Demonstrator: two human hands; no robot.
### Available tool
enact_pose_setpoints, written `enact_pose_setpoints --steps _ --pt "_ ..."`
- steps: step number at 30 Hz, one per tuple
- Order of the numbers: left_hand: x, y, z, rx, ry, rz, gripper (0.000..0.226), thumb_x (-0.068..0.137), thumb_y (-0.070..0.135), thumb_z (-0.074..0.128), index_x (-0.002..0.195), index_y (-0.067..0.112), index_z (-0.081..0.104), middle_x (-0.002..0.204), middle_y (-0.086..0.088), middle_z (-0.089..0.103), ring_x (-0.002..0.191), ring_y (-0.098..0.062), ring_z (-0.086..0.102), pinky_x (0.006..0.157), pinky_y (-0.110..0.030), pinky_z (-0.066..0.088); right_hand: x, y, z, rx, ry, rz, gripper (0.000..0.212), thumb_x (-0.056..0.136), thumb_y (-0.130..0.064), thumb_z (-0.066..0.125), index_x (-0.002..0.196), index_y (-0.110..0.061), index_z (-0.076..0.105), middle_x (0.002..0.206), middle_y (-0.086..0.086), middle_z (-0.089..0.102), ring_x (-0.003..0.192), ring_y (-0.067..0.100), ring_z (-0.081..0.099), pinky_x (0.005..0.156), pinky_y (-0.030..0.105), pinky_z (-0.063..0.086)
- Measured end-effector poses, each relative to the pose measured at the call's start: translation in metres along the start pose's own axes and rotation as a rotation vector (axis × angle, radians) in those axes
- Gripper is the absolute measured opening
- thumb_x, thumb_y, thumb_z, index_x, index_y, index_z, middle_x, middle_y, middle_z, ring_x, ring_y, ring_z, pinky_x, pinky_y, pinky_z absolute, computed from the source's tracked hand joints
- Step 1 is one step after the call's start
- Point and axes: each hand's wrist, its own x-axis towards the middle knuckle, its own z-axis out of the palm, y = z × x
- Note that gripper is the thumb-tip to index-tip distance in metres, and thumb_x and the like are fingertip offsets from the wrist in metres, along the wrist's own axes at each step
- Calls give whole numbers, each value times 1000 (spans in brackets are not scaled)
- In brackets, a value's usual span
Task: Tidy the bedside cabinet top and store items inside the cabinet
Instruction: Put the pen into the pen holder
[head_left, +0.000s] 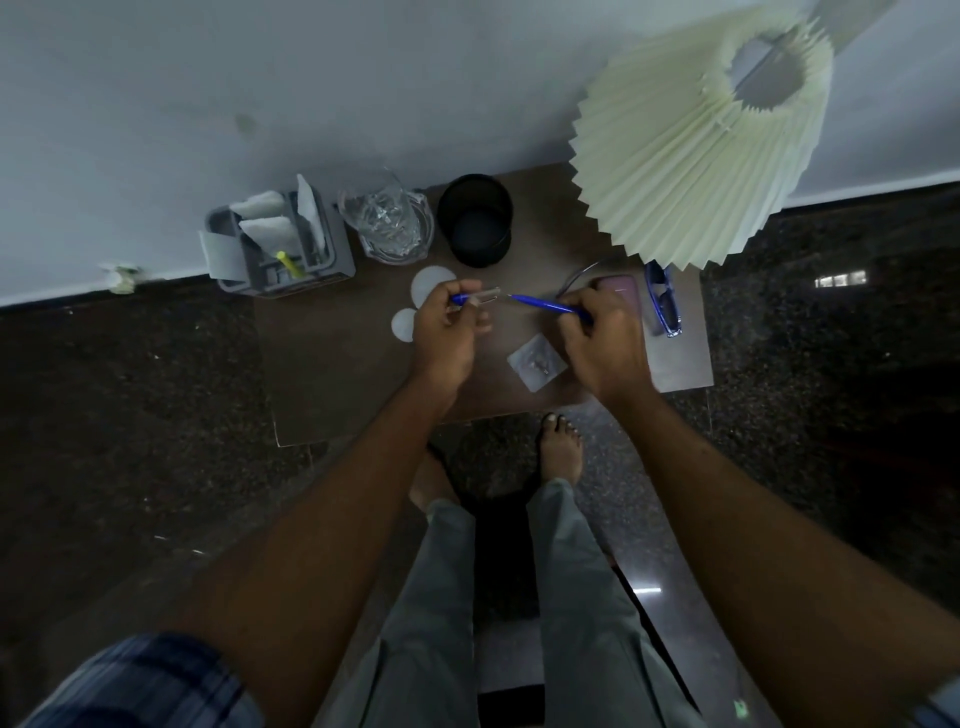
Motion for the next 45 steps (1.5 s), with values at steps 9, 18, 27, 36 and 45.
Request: enact_pose_setpoints --steps 9,18,27,36,45 --pt "0 0 -16 53 -80 21 26 102 8 54 102 31 67 88 1 67 79 -11 67 75 -29 59 -3 -10 1 10 3 -20 18 90 -15 59 102 -11 73 93 -2 61 85 10 53 68 12 38" --pt "-4 8 -24 129 -168 41 17 102 7 55 111 14 67 97 0 69 79 -10 66 78 -31 62 -3 -15 12 107 -88 -31 18 90 -15 60 103 -13 72 94 -5 61 86 14 59 75 27 51" --pt "-8 27 -36 72 -183 74 32 94 0 68 125 3 62 100 -17 66 83 -26 66 84 -48 58 4 -52 24 643 -519 328 27 99 -11 44 100 -9 70 67 6 59 51 12 48 50 28 36" --pt "-10 34 -45 -106 -292 -2 33 88 2 75 120 2 70 94 -10 76 60 -15 62 68 -27 55 12 -81 25 841 -955 672 81 81 -87 37 70 -12 63 51 -4 20 45 14 11 53 31 4" --pt "-11 36 -54 -117 -341 -13 26 80 6 83 104 0 75 72 -8 74 52 -19 58 59 -25 53 9 -89 30 825 -913 665 75 81 -81 40 67 -11 61 45 -6 23 38 11 13 44 21 8"
